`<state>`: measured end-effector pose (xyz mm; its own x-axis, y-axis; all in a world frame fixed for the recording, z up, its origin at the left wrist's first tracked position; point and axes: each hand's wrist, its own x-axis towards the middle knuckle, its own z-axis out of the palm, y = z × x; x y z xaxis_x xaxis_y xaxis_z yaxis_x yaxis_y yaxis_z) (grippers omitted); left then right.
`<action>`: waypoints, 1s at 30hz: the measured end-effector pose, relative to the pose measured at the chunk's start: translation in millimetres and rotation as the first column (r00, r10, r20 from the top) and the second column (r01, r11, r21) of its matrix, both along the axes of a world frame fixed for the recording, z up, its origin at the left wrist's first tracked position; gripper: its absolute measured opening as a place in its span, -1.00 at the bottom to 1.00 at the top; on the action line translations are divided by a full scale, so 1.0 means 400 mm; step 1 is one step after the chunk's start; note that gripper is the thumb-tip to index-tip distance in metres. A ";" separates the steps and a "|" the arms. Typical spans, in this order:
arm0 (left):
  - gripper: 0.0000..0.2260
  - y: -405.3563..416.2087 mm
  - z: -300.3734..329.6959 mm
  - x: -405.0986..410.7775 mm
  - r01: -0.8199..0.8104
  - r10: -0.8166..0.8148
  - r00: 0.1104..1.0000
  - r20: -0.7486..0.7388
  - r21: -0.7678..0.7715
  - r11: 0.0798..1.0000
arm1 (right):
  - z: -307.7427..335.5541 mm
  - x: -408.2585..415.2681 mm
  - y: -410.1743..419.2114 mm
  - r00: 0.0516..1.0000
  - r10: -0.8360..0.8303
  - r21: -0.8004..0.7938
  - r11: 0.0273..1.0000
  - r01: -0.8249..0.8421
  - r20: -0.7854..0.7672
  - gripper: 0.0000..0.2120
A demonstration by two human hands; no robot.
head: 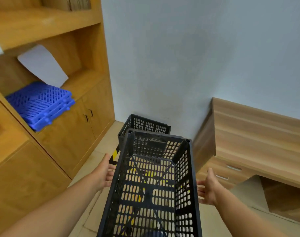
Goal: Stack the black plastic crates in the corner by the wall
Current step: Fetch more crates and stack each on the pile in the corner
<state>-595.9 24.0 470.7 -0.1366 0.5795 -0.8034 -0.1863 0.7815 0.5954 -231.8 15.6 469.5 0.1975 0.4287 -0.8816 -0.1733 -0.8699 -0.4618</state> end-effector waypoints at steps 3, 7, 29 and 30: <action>-0.47 0.113 -0.004 0.014 -0.021 0.021 1.000 -0.015 0.000 1.000 | 0.000 0.011 0.136 0.998 0.060 -0.024 0.998 -0.061 -0.031 -0.12; -0.44 0.264 -0.009 0.034 -0.050 0.050 0.998 -0.026 -0.012 0.999 | 0.001 0.038 0.323 0.994 0.108 -0.050 0.993 -0.108 0.000 -0.16; -0.36 0.781 -0.094 -0.037 -0.164 0.167 0.985 0.030 -0.094 0.982 | -0.014 -0.077 0.996 0.968 0.250 0.050 0.967 -0.251 0.019 -0.24; -0.36 0.804 -0.096 -0.050 -0.162 0.167 0.985 0.039 -0.103 0.981 | -0.015 -0.091 1.016 0.968 0.251 0.055 0.966 -0.252 0.027 -0.27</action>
